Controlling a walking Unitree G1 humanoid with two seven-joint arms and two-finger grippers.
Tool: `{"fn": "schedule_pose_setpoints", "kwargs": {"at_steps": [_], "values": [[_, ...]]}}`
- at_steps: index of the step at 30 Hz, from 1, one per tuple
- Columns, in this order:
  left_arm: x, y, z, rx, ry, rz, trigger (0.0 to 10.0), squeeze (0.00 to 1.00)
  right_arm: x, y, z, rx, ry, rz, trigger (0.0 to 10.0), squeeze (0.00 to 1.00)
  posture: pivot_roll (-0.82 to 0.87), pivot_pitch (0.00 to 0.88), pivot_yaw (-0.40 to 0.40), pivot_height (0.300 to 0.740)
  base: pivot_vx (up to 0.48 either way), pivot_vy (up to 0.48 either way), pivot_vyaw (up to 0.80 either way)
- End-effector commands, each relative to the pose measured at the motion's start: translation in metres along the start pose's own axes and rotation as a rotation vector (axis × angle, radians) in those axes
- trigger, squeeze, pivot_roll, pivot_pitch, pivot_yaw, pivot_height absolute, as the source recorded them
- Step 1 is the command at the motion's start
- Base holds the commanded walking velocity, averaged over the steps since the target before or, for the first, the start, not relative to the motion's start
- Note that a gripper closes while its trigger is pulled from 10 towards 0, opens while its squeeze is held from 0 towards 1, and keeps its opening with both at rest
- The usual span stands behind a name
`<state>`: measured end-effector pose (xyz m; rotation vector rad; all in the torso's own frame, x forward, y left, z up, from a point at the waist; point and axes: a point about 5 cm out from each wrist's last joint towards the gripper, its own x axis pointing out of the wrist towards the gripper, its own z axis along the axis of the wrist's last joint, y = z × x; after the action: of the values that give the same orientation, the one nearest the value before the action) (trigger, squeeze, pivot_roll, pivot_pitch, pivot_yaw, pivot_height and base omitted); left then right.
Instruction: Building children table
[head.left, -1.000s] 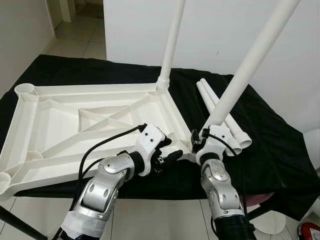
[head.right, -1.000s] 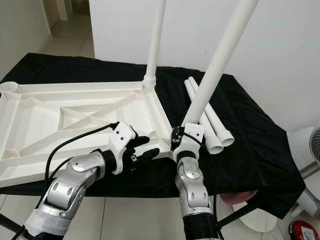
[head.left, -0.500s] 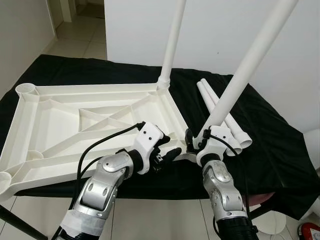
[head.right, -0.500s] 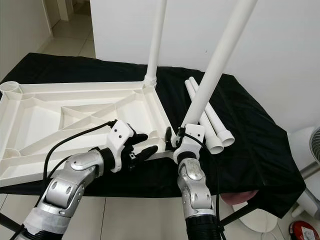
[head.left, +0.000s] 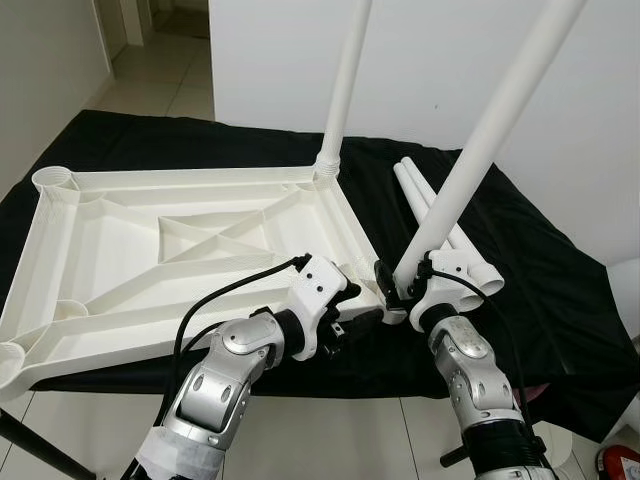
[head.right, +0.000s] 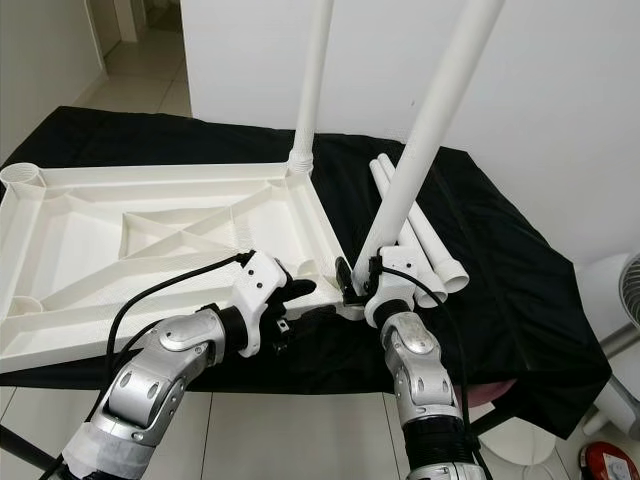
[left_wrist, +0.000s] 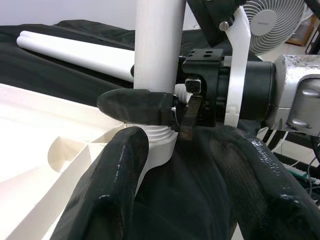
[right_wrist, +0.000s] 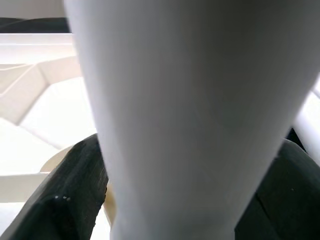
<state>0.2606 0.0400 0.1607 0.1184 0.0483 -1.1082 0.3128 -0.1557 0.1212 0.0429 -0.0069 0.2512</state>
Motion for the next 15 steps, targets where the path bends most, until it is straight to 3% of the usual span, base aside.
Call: {"fn": "schedule_pose_setpoints", "kwargs": {"at_steps": [1,2,6,15], "values": [[0.002,0.002,0.002,0.004,-0.003,0.076,10.0,0.0,0.0,-0.005,-0.002,-0.016,0.008,0.037,10.0,0.0,0.0,0.0,-0.126,0.74,0.0,0.0,0.0],[0.002,0.002,0.002,0.004,-0.003,0.076,10.0,0.0,0.0,-0.005,-0.002,-0.016,0.008,0.037,10.0,0.0,0.0,0.0,-0.126,0.74,0.0,0.0,0.0],[0.004,0.001,0.004,0.002,-0.007,0.072,10.0,0.0,-0.001,-0.014,-0.005,-0.11,0.038,0.259,10.0,0.0,0.0,0.0,-0.12,0.74,0.0,0.0,0.0],[0.005,0.0,0.004,-0.001,-0.003,0.062,10.0,0.0,0.006,-0.024,-0.002,-0.172,0.042,0.322,10.0,0.0,0.0,0.0,-0.118,0.74,0.0,0.0,0.0]]}}
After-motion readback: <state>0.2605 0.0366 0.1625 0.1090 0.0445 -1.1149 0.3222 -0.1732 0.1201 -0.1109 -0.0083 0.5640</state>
